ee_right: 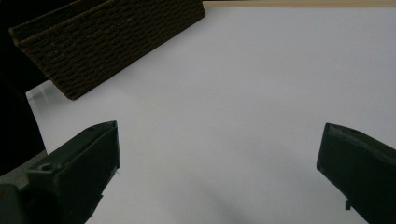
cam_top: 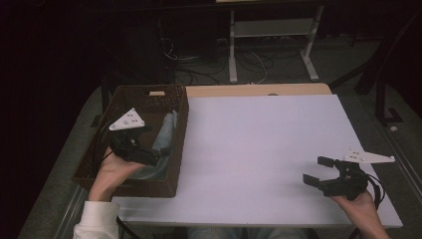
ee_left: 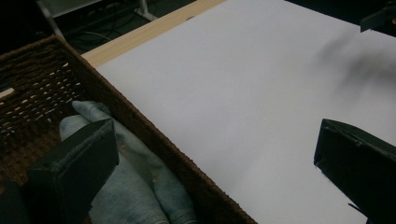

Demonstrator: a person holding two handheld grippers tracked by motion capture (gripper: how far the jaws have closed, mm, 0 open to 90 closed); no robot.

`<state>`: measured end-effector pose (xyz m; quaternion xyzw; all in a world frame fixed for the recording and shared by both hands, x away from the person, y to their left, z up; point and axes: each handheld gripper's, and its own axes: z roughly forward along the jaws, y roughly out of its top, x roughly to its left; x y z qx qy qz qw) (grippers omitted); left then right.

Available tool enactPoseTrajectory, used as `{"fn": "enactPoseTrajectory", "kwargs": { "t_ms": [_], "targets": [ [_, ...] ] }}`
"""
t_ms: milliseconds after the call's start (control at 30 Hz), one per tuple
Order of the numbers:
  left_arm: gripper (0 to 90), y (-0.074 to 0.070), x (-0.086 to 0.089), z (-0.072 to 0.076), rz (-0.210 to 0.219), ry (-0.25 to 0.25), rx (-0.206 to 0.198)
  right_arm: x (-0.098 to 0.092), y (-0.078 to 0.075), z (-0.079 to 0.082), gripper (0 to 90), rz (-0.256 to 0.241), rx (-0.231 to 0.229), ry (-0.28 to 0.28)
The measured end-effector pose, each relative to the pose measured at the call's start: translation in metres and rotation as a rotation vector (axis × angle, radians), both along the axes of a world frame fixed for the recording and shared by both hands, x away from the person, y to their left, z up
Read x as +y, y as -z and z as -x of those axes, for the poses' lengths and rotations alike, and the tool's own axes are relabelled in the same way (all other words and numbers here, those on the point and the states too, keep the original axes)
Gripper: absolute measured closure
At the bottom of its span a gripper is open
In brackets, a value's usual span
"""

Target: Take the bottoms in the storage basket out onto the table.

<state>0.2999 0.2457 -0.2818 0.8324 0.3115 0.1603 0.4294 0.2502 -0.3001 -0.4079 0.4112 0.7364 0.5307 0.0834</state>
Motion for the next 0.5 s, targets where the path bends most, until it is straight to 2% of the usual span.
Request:
{"fn": "enactPoseTrajectory", "kwargs": {
  "t_ms": [167,400,500],
  "targets": [
    [0.0,-0.008,0.002,-0.004,-0.014,-0.004,-0.001,0.000,0.000,0.000,0.0,-0.001,-0.004,0.000],
    [0.0,-0.013,0.004,-0.008,-0.012,0.010,0.009,0.000,0.000,0.000,0.0,0.001,-0.004,-0.001],
    [0.0,-0.013,0.008,-0.014,-0.007,-0.006,0.022,0.001,0.000,0.000,0.0,0.003,-0.003,-0.002]
  ]
}}
